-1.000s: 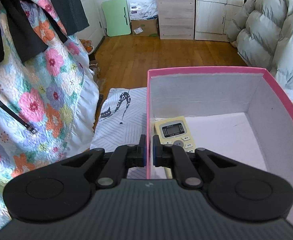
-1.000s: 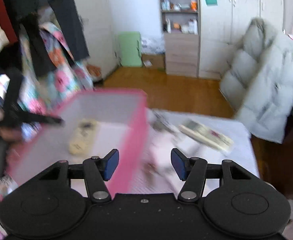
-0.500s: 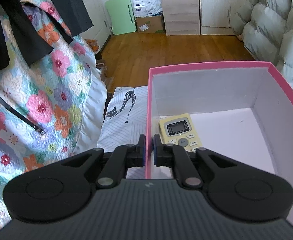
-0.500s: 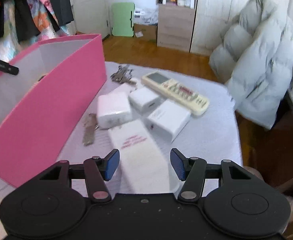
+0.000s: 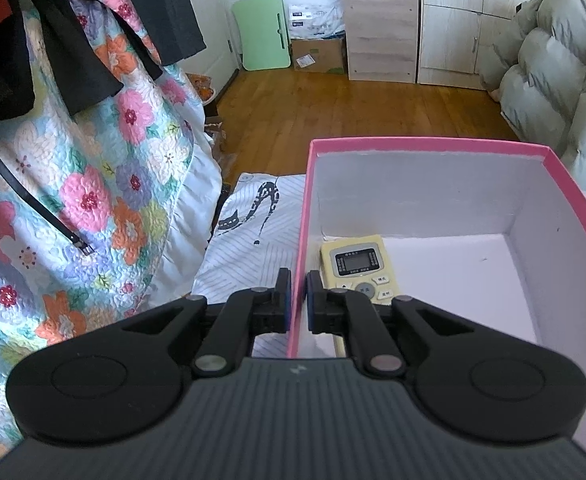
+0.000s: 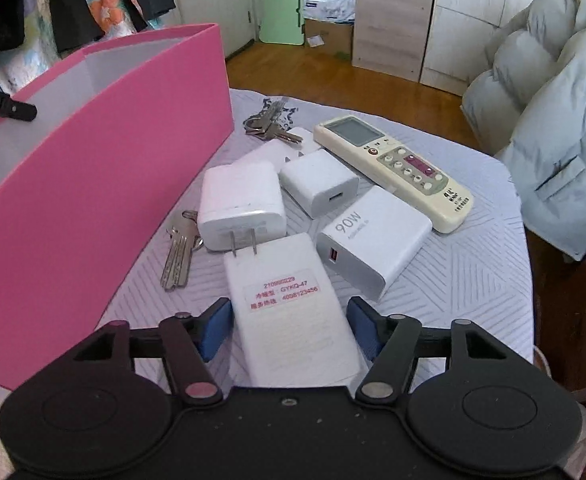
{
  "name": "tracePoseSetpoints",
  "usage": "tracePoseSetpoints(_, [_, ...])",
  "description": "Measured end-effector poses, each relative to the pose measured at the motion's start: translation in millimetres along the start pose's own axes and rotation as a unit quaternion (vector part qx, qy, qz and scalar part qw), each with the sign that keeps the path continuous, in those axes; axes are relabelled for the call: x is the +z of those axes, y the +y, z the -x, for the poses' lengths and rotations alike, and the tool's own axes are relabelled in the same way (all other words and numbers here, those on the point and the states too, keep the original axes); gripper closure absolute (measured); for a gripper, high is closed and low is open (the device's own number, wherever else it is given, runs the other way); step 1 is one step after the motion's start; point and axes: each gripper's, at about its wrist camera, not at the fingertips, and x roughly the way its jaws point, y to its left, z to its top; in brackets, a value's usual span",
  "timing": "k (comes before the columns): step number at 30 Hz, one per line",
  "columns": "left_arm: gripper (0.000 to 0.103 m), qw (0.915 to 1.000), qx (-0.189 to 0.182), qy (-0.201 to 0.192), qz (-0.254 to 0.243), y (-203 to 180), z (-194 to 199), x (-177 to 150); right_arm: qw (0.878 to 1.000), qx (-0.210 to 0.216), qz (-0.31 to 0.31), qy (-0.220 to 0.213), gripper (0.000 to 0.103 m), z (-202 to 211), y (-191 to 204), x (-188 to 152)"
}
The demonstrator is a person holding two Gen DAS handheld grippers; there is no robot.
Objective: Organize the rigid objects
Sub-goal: 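Move the right gripper to the white remote with a red label, then grasp the red-labelled white remote with the right gripper and lift it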
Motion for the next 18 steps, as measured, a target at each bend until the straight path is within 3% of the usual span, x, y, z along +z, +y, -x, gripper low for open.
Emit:
tracePoseSetpoints(5, [0.096, 1.0, -0.003, -0.001, 0.004, -1, -1, 0, 0.999, -0.011, -0.022, 0.041, 0.039, 14, 7, -4])
tracePoseSetpoints(9, [0.096, 1.0, -0.001, -0.002, 0.002, 0, -1, 1, 0.998, -0.022, 0.006, 0.065, 0.037, 11, 13, -2])
tracePoseSetpoints(12, [0.096, 1.0, -0.002, -0.002, 0.004, 2, -1, 1, 0.999, -0.002, -0.002, 0.053, 0.031, -1, 8, 7])
tracePoseSetpoints(14, [0.096, 1.0, -0.003, -0.003, 0.008, 3, 0, 1, 0.999, -0.007, -0.021, 0.037, 0.042, -6, 2, 11])
tracePoseSetpoints(18, [0.096, 1.0, 0.001, -0.007, 0.004, 2, 1, -1, 0.998, 0.003, -0.063, 0.015, 0.042, 6, -2, 6])
